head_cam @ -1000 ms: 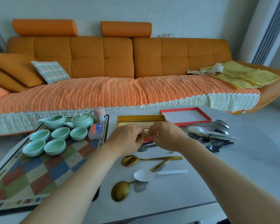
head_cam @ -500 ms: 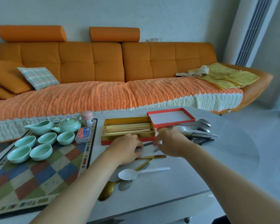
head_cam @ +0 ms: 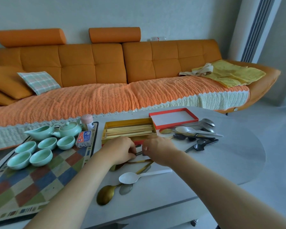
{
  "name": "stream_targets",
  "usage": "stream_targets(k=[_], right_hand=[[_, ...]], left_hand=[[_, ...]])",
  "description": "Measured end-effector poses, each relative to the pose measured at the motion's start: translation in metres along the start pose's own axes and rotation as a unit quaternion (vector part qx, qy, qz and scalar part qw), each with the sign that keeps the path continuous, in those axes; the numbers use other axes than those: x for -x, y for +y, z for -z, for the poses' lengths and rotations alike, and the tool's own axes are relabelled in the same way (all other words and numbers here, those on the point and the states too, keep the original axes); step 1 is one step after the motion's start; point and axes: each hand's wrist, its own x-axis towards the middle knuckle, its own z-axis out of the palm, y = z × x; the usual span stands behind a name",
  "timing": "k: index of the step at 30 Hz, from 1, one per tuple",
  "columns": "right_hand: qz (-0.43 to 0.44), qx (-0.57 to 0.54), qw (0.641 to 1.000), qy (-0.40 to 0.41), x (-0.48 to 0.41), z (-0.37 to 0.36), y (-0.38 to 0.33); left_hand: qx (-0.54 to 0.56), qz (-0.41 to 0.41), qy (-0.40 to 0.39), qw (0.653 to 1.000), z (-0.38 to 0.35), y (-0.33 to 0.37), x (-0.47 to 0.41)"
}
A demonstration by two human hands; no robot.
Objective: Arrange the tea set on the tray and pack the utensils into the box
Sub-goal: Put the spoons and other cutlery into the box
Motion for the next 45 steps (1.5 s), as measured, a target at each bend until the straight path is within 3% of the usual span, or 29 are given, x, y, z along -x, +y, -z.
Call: stream_targets(k=[8, 13, 18, 20, 25, 30, 34, 41, 43, 45], right_hand=[[0.039, -0.03, 0.999, 0.016, -0.007, 0.009, 0.001], [0.018, -0.082, 0.994, 0.068, -0.021, 0.026, 0.008], [-0.052, -0.1, 0.987, 0.113, -0.045, 0.028, 0.018], [-0.069, -0.112, 0.985, 0.11, -0.051, 0.024, 0.015], [-0.001, -0.094, 0.995, 0.027, -0.059, 0.008, -0.004], [0.007, -0.029, 1.0, -0.008, -0.066, -0.002, -0.01], [0.014, -0.011, 1.0, 0.011, -0.065, -0.002, -0.009], [0.107, -0.118, 0.976, 0.149, -0.053, 0.006, -0.019], [0.111, -0.124, 0.979, 0.119, -0.048, 0.011, -0.029], [0.089, -0.092, 0.991, 0.031, -0.041, 0.013, -0.038]], left_hand=[[0.028, 0.003, 0.018, 0.999, 0.003, -0.007, 0.005], [0.128, 0.01, 0.138, 0.982, 0.016, -0.023, 0.0], [0.149, 0.003, 0.244, 0.958, 0.011, -0.045, -0.013], [0.157, 0.01, 0.249, 0.956, 0.005, -0.052, -0.018], [0.181, 0.022, 0.253, 0.95, -0.008, -0.064, -0.024], [0.1, 0.037, 0.222, 0.969, -0.012, -0.074, -0.026], [0.06, 0.013, 0.189, 0.98, -0.008, -0.072, -0.016], [0.039, -0.032, 0.224, 0.973, 0.005, -0.065, 0.006], [0.036, -0.03, 0.213, 0.976, 0.006, -0.061, 0.014], [0.039, -0.03, 0.183, 0.982, 0.006, -0.059, 0.022]])
